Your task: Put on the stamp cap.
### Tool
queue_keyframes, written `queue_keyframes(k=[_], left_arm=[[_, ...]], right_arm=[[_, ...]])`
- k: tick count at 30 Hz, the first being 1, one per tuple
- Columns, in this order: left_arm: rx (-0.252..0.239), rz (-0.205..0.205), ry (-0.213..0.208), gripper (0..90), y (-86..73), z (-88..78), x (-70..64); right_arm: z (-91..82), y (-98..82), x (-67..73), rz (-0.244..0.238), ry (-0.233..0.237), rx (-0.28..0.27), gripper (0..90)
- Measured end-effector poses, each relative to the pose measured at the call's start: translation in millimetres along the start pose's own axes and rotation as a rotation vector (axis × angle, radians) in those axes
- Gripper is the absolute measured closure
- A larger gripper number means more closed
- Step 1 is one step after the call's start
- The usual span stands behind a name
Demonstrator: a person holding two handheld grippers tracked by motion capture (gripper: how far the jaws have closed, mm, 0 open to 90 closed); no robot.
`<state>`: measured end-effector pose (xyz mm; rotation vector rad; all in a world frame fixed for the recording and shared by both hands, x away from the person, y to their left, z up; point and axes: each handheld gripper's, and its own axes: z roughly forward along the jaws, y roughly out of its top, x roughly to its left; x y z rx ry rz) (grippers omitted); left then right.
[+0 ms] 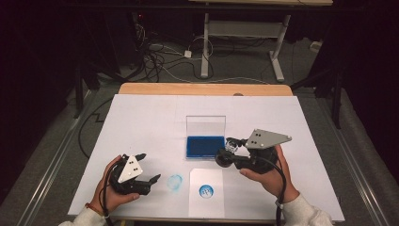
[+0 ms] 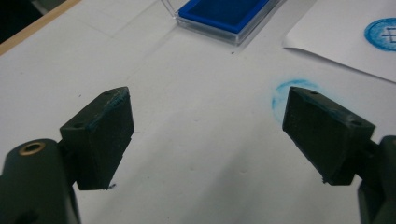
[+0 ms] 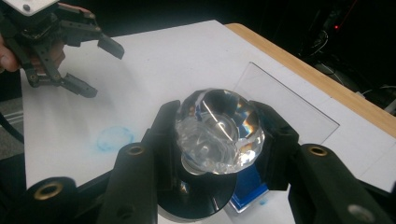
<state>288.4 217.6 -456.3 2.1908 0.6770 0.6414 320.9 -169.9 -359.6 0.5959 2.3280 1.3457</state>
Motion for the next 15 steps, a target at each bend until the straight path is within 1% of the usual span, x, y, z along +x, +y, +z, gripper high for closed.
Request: queue_keyframes(k=[4, 8, 12, 15], left_arm=[[0.003, -0.014, -0.003, 16.3, -7.1, -3.0, 1.0], [0.005, -0.036, -0.003, 16.3, -11.3, -1.9, 3.0], [0.034, -0.043, -0.016, 16.3, -14.3, 2.8, 2.3], [0.037, -0.043, -0.013, 16.3, -14.7, 2.6, 2.4]], right_arm=[[-1.4, -0.9, -2.2, 0.004, -0.01, 0.001, 57.5], [-1.3, -2.8, -6.1, 0.01, -0.024, 0.006, 57.4], [-2.0, -3.5, -9.1, 0.012, -0.039, 0.008, 57.4], [-2.2, -3.6, -11.2, 0.013, -0.049, 0.009, 57.5]])
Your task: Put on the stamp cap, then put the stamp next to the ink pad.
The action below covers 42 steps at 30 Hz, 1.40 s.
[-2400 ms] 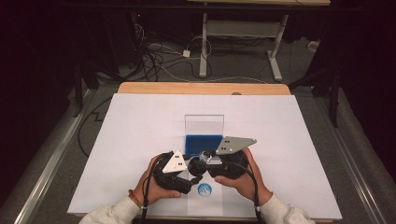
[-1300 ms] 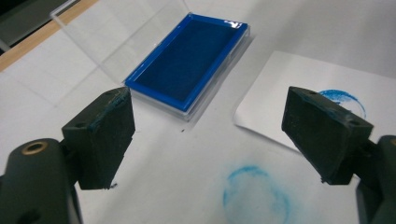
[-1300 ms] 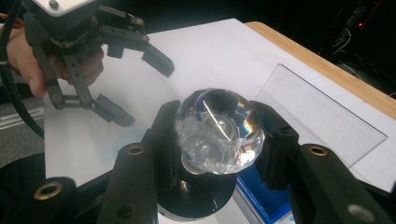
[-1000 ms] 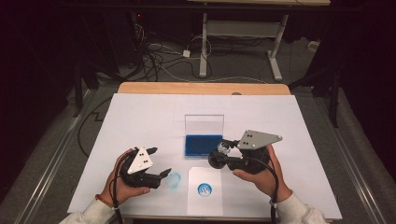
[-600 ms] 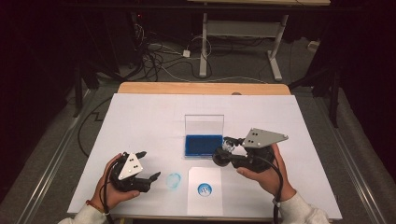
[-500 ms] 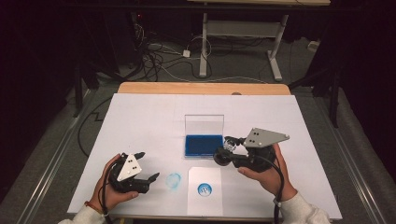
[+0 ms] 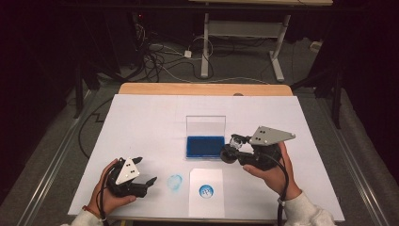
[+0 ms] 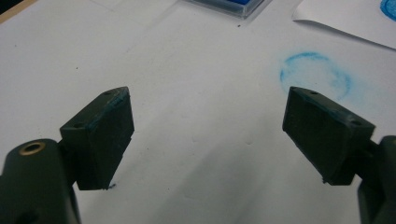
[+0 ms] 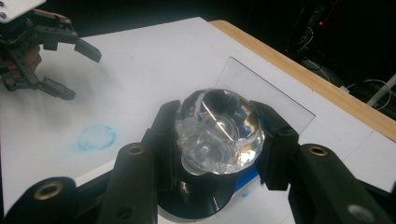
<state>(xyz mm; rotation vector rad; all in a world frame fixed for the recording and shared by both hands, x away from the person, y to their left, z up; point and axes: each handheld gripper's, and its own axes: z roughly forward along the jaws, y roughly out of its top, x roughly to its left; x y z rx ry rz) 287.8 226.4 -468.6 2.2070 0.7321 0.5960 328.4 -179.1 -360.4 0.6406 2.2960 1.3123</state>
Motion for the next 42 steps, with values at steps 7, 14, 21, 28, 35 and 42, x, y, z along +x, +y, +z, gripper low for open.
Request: queue_keyframes(k=[7, 14, 21, 28, 35, 42], left_arm=[[-0.008, -0.019, 0.004, 16.3, -0.2, 0.5, 2.0], [0.003, -0.022, 0.0, 16.3, -0.9, 1.4, 1.1], [0.004, -0.02, -0.004, 16.3, -0.1, 0.9, -0.2], [0.006, -0.019, -0.008, 16.3, -0.1, 0.3, -0.1], [0.008, -0.026, -0.009, 16.3, -0.9, 0.3, 1.7], [0.014, -0.022, -0.014, 16.3, -1.0, 1.2, 0.8]], right_arm=[[3.0, -1.0, -11.6, 0.012, -0.036, 0.005, 57.4], [1.6, 6.9, -27.5, 0.015, -0.081, 0.015, 57.4], [6.4, 12.1, -42.4, 0.01, -0.113, 0.062, 57.4], [22.6, 3.3, -55.6, 0.031, -0.142, 0.12, 57.4], [45.4, -13.0, -61.7, 0.059, -0.15, 0.183, 57.4], [62.8, -28.3, -64.4, 0.064, -0.17, 0.234, 57.4]])
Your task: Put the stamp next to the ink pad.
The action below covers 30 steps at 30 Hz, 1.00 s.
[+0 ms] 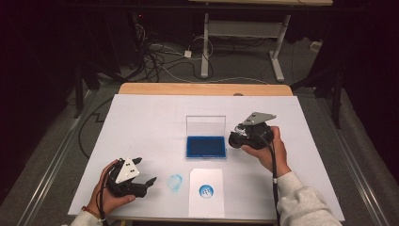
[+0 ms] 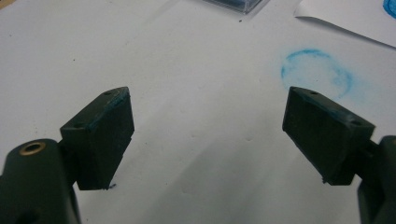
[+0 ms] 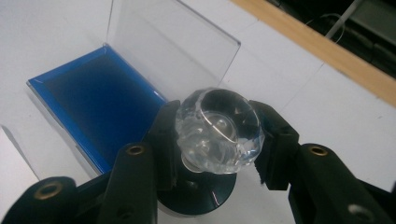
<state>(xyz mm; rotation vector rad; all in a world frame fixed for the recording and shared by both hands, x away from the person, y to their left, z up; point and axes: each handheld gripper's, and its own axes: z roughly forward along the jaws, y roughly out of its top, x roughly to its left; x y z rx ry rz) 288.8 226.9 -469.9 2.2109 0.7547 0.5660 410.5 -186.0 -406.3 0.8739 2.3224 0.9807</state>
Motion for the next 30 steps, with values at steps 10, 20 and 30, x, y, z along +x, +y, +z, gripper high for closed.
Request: queue_keyframes(k=[10, 20, 30], left_arm=[[0.011, 0.003, -0.002, 16.3, -0.6, 1.0, 0.4], [0.022, 0.003, -0.004, 16.4, -1.2, 2.0, 0.5], [0.023, 0.004, -0.009, 16.4, -1.2, 1.6, 0.1]], right_arm=[[18.5, -16.9, -3.5, 0.043, -0.004, 0.044, 57.3], [25.9, -22.8, 2.6, 0.011, -0.014, 0.087, 57.3], [28.2, -22.5, 9.1, -0.019, -0.026, 0.099, 57.2]])
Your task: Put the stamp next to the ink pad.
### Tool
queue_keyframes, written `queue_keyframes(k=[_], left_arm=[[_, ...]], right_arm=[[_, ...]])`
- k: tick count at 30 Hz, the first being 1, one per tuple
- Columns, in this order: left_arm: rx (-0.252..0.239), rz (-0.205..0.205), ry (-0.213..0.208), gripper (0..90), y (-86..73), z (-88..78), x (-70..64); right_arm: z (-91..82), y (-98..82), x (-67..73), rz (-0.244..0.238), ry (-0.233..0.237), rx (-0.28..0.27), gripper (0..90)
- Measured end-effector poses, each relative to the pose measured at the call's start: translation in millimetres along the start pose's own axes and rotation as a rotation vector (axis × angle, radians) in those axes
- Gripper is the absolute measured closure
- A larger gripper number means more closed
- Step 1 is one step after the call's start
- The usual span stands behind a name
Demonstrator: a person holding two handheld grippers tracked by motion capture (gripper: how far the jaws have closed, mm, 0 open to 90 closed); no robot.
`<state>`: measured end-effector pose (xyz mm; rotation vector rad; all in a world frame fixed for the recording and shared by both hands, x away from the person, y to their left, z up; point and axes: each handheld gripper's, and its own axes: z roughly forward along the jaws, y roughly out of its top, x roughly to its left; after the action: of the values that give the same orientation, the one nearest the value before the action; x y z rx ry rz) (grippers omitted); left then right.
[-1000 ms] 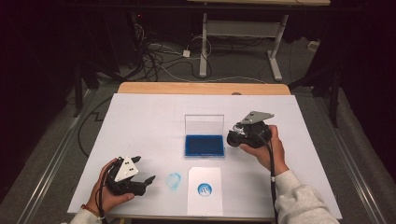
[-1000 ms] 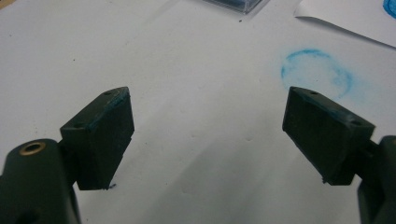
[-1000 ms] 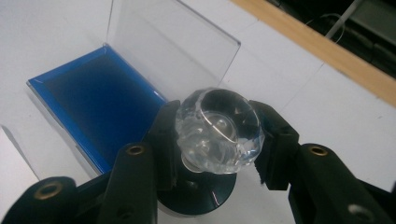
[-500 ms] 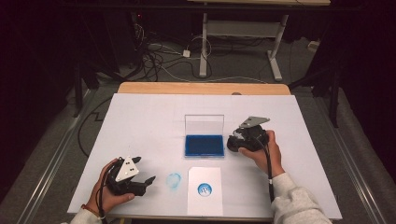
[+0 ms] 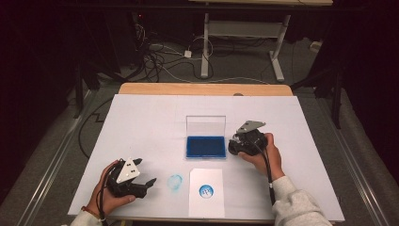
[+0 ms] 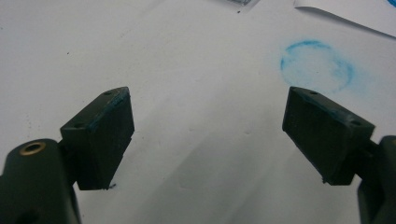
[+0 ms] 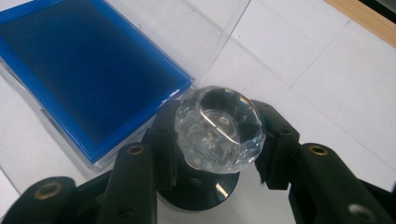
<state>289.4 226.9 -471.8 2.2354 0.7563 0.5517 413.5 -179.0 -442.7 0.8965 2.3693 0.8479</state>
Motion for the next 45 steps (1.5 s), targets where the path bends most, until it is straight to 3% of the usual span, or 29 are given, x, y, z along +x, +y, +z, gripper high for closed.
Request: queue_keyframes(k=[5, 19, 31, 38, 45], left_arm=[[0.004, 0.004, -0.006, 16.4, 0.2, 0.5, -0.6], [0.008, 0.005, -0.013, 16.6, 0.3, 0.7, -1.2], [-0.007, 0.001, -0.02, 16.6, 1.0, -1.0, -1.0], [0.0, 0.005, -0.024, 16.6, 1.1, -0.4, -1.0], [0.007, 0.006, -0.025, 16.6, 1.1, 0.5, -1.3]], right_arm=[[-0.3, -1.6, 2.2, -0.009, -0.002, 0.0, 57.2], [1.0, -5.4, 0.2, 0.039, 0.028, -0.012, 57.0], [-1.7, -5.2, 0.7, 0.038, 0.03, -0.018, 55.6], [-9.9, -1.9, -3.0, 0.078, 0.029, -0.058, 45.6], [-19.2, 2.4, -2.8, 0.069, -0.013, -0.112, 43.3]])
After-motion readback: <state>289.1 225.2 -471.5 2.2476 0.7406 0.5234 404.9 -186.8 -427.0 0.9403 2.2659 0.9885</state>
